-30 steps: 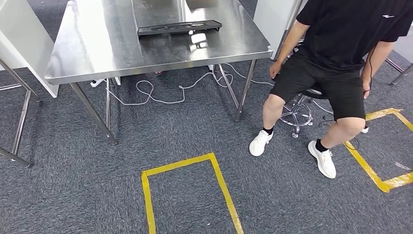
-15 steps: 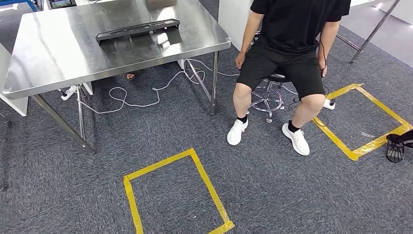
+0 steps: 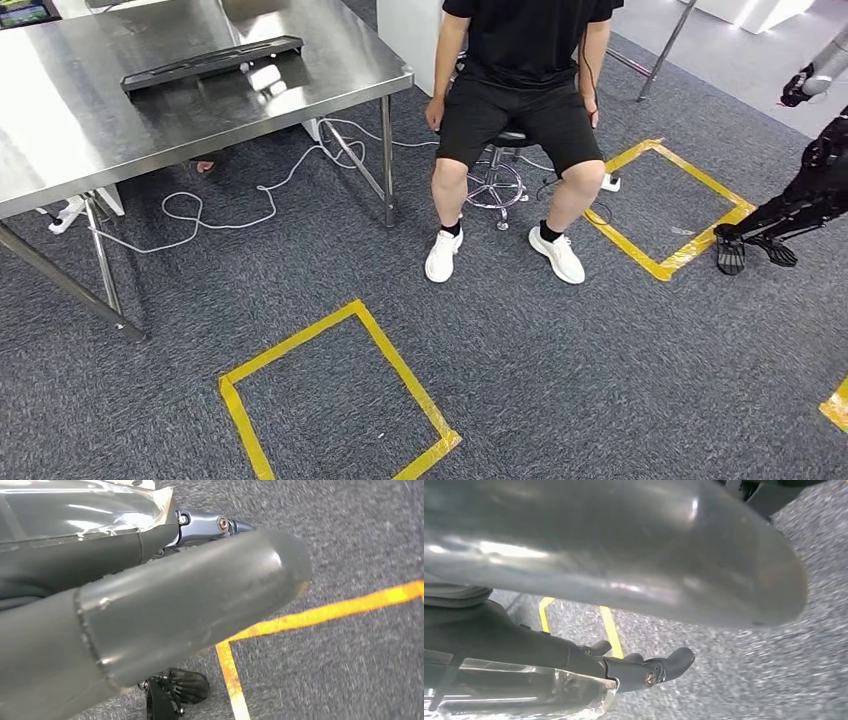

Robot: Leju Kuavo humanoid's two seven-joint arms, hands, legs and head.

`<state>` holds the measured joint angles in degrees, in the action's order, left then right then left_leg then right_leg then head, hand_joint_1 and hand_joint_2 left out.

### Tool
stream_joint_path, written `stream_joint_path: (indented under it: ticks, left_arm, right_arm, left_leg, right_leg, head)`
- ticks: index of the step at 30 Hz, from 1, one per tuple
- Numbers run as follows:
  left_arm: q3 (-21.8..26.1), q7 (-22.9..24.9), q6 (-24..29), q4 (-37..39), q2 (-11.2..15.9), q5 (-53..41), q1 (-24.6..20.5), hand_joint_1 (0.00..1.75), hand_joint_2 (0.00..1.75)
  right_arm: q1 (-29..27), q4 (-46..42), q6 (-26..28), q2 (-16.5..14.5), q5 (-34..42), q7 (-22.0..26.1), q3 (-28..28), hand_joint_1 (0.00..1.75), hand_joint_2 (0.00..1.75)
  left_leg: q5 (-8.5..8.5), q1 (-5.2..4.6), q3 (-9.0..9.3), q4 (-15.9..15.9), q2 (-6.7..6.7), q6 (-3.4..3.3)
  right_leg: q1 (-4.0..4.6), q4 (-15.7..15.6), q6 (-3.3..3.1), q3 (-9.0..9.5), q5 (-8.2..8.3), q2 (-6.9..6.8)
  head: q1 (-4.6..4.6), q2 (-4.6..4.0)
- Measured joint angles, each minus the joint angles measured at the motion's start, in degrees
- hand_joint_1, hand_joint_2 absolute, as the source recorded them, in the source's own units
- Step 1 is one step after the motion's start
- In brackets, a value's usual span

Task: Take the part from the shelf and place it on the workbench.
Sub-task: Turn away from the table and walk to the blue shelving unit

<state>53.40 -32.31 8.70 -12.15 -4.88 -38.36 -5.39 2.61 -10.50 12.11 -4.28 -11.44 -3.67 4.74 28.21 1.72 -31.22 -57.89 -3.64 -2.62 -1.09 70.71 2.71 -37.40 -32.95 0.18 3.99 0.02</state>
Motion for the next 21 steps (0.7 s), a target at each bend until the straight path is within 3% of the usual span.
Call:
stream_joint_path:
  ticks: [2,3,5,6,7,8,10,12,13,14,15,16,18,20,21]
  left_arm:
    - [0.01,-0.04,0.1,-0.01,-0.12,0.03,-0.02,0.0,0.0]
    - [0.02,-0.09,0.16,-0.01,-0.16,0.05,-0.02,0.0,0.0]
    - [0.04,-0.21,0.26,-0.03,-0.22,0.1,-0.06,0.0,0.0]
    - [0.05,-0.3,0.3,-0.03,-0.27,0.13,-0.13,0.0,0.0]
    - [0.06,-0.42,0.33,-0.04,-0.31,0.15,-0.21,0.0,0.0]
    - [0.09,-0.54,0.37,-0.04,-0.3,0.17,-0.26,0.0,0.0]
    - [0.15,-0.74,0.43,-0.03,-0.28,0.22,-0.14,0.0,0.0]
    - [0.25,-0.8,0.52,-0.02,-0.23,0.31,0.22,0.0,0.0]
    - [0.32,-0.84,0.6,-0.02,-0.2,0.35,0.4,0.0,0.0]
    - [0.39,-0.89,0.68,-0.02,-0.18,0.37,0.51,0.0,0.0]
    - [0.45,-0.97,0.76,-0.02,-0.17,0.37,0.56,0.0,0.0]
    - [0.5,-1.05,0.84,-0.02,-0.16,0.36,0.59,0.0,0.0]
    - [0.56,-1.2,1.06,-0.01,-0.06,0.17,0.63,0.0,0.0]
    - [0.55,-1.23,1.6,0.01,-0.02,-0.49,0.66,0.0,0.0]
    - [0.42,-1.21,1.99,0.02,-0.1,-1.13,0.65,0.0,0.0]
  right_arm:
    - [0.09,0.01,-0.2,0.12,-0.31,-0.1,-0.04,0.0,0.0]
    - [0.22,0.01,-0.3,0.15,-0.54,-0.2,-0.07,0.0,0.0]
    - [0.38,0.02,-0.45,0.19,-0.9,-0.47,-0.18,0.0,0.0]
    - [0.34,0.04,-0.52,0.22,-1.02,-0.58,-0.26,0.0,0.0]
    - [0.25,0.06,-0.59,0.24,-1.16,-0.69,-0.36,0.0,0.0]
    - [0.17,0.08,-0.65,0.23,-1.32,-0.78,-0.45,0.0,0.0]
    - [0.18,0.1,-0.73,0.25,-1.66,-0.89,-0.71,0.0,0.0]
    - [0.25,0.1,-0.81,0.2,-1.86,-0.93,-0.97,0.0,0.0]
    - [0.22,0.11,-0.85,0.14,-1.94,-0.96,-1.07,0.0,0.0]
    - [0.13,0.12,-0.92,0.11,-2.06,-0.99,-1.15,0.0,0.0]
    - [0.06,0.13,-1.03,0.1,-2.25,-1.02,-1.25,0.0,0.0]
    - [0.03,0.14,-1.15,0.1,-2.48,-1.04,-1.36,0.0,0.0]
    - [0.12,0.14,-1.39,-0.03,-2.86,-1.05,-1.63,0.0,0.0]
    - [0.21,0.13,-1.56,-0.18,-2.84,-1.02,-1.82,0.0,0.0]
    - [0.16,0.14,-1.68,-0.19,-2.62,-1.03,-1.86,0.0,0.0]
  left_leg:
    - [0.01,-0.06,0.17,-0.05,-1.26,0.45]
    - [0.06,-0.16,0.31,-0.06,-1.84,0.82]
    - [0.1,-0.25,0.58,0.01,-2.94,1.8]
    - [0.04,-0.15,0.8,0.17,-3.47,2.27]
    - [0.13,0.05,0.94,0.17,-3.47,2.74]
    - [0.65,0.21,0.9,-0.23,-2.64,3.05]
    - [3.58,0.47,-0.69,-4.13,0.66,3.27]
    - [7.22,0.49,-3.93,-11.18,3.15,3.25]
    - [7.9,0.48,-5.22,-13.71,3.6,3.27]
    - [7.36,0.47,-5.7,-14.35,3.79,3.23]
    - [5.7,0.47,-5.15,-12.77,3.92,3.08]
    - [3.42,0.46,-3.79,-9.48,4.35,2.81]
    - [0.54,0.46,-0.99,-3.01,6.54,2.02]
    - [0.26,0.17,-0.02,-0.7,7.76,1.41]
    - [0.1,-0.08,0.08,-0.36,7.29,1.21]
  right_leg:
    - [-0.15,-8.44,0.77,4.7,2.91,-2.26]
    - [0.06,-11.73,0.72,6.37,3.93,-3.39]
    - [0.78,-13.86,-0.25,7.07,4.51,-4.21]
    - [1.01,-13.85,-0.84,6.87,4.62,-3.56]
    - [0.66,-14.0,-1.51,6.96,4.84,-2.85]
    - [0.34,-14.27,-2.07,7.12,5.15,-2.22]
    - [-0.15,-14.67,-3.25,7.45,5.76,-0.95]
    - [0.52,-14.6,-3.99,7.27,5.97,0.42]
    - [0.86,-14.56,-4.13,7.25,5.99,1.23]
    - [1.14,-14.49,-4.2,7.26,6.0,2.06]
    - [1.33,-14.39,-4.22,7.3,5.97,2.91]
    - [1.46,-14.25,-4.23,7.34,5.95,3.73]
    - [1.63,-13.96,-4.14,7.13,5.91,5.17]
    - [1.45,-13.82,-3.66,6.57,6.02,6.34]
    - [1.34,-13.87,-3.28,6.15,6.13,6.93]
  head:
    - [0.04,0.0]
    - [0.05,0.0]
    - [0.01,0.0]
    - [-0.04,0.0]
    - [-0.11,0.0]
    - [-0.24,0.0]
    - [-0.53,0.0]
    - [-0.66,0.0]
    - [-0.66,0.0]
    - [-0.66,0.0]
    - [-0.67,0.0]
    - [-0.67,0.0]
    - [-0.63,0.0]
    - [-0.64,0.0]
    - [-0.67,0.0]
